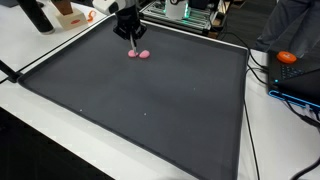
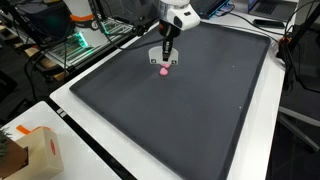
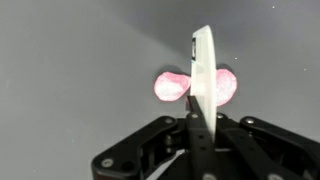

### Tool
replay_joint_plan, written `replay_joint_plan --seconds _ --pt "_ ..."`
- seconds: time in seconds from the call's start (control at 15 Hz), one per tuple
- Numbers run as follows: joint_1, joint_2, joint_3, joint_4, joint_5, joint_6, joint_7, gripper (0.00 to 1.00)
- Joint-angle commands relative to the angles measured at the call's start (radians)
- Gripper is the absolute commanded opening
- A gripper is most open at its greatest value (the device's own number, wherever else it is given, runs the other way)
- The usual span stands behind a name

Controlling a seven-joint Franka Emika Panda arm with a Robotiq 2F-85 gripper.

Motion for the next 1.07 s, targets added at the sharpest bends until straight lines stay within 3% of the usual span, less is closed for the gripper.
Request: replay_joint_plan --seconds 0.0,0.67,1.0 --pt "0.014 0.024 -0.017 0.013 -0.032 0.007 0.045 0.01" --pt "0.013 0.108 -0.03 0.073 -0.053 0.046 0.08 0.01" --pt "0.005 0.165 -0.026 0.127 -0.033 -0.096 0.072 0.01"
